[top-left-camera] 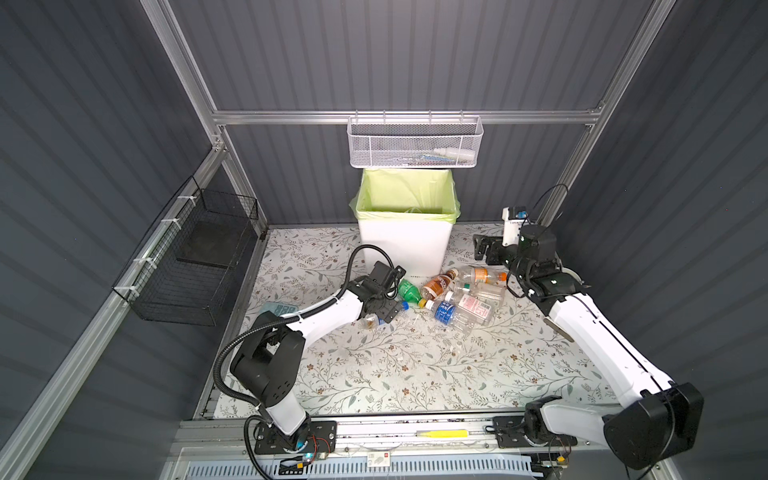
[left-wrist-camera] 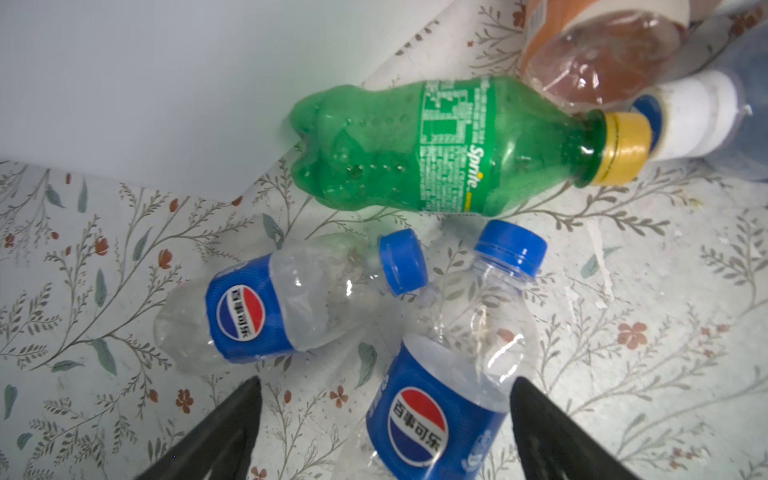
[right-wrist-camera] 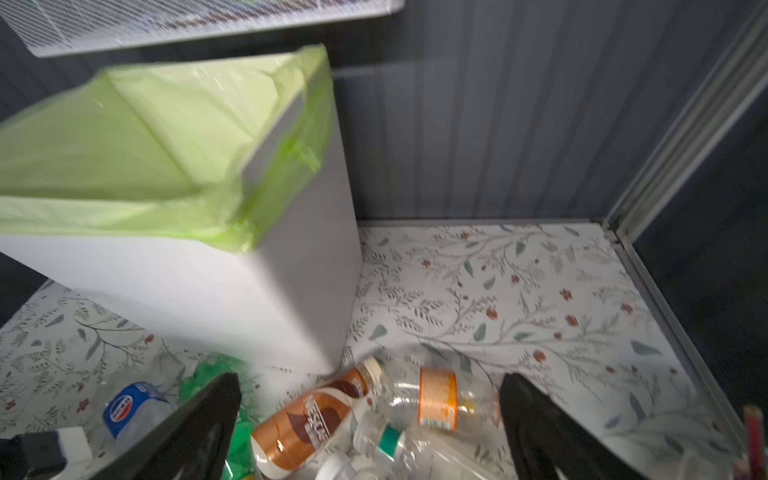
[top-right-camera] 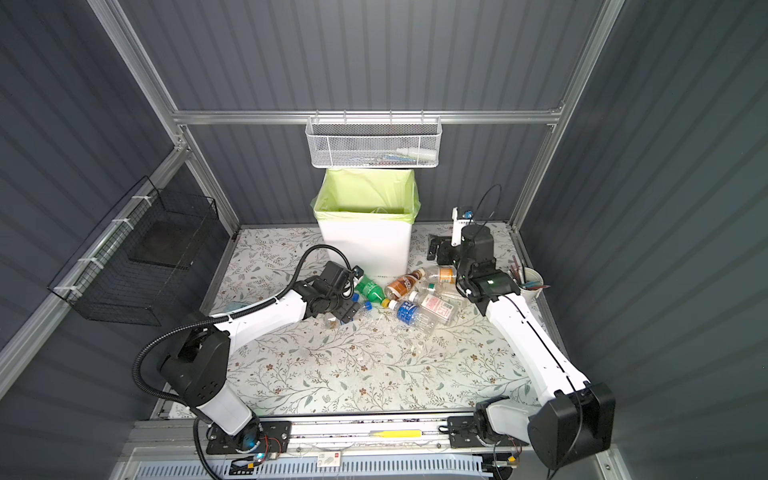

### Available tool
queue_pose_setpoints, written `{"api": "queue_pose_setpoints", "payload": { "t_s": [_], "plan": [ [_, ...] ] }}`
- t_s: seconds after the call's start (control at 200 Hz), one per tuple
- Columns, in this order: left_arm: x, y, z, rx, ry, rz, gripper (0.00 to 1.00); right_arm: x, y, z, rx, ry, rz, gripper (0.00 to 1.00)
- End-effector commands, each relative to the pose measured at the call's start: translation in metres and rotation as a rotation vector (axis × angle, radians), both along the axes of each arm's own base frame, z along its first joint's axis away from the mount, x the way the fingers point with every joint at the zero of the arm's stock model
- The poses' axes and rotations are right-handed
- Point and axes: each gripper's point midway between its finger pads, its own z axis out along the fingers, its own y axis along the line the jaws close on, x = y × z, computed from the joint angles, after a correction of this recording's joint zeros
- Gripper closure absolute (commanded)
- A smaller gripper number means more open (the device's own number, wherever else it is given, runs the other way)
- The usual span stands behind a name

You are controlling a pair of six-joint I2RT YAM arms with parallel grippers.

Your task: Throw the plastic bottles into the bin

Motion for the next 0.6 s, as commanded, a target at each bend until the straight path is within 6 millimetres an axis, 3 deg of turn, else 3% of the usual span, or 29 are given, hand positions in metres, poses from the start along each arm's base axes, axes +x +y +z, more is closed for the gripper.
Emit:
{"api": "queue_pose_setpoints", "payload": {
  "t_s": [0.0,0.105,0.135,0.33,0.595],
  "plan": [
    [-0.015,-0.008,-0.009,0.009,0.092,-0.078,0.09,-0.011,-0.017,0.007,0.089,-0.040,-0.055,0.01],
    [-0.021,-0.010,-0.015,0.010,0.130,-0.094,0.10,-0.015,-0.027,-0.023,0.099,0.018,-0.085,0.01],
    [-0.022,-0.011,-0.018,0.011,0.143,-0.098,0.11,-0.021,-0.030,-0.020,0.108,0.002,-0.091,0.01],
    [-0.030,-0.013,-0.034,0.026,0.210,-0.108,0.17,-0.027,-0.039,-0.053,0.126,0.061,-0.121,0.01],
    [-0.031,-0.009,-0.045,0.063,0.238,-0.095,0.27,-0.029,-0.041,-0.070,0.151,0.091,-0.129,0.01]
  ]
}}
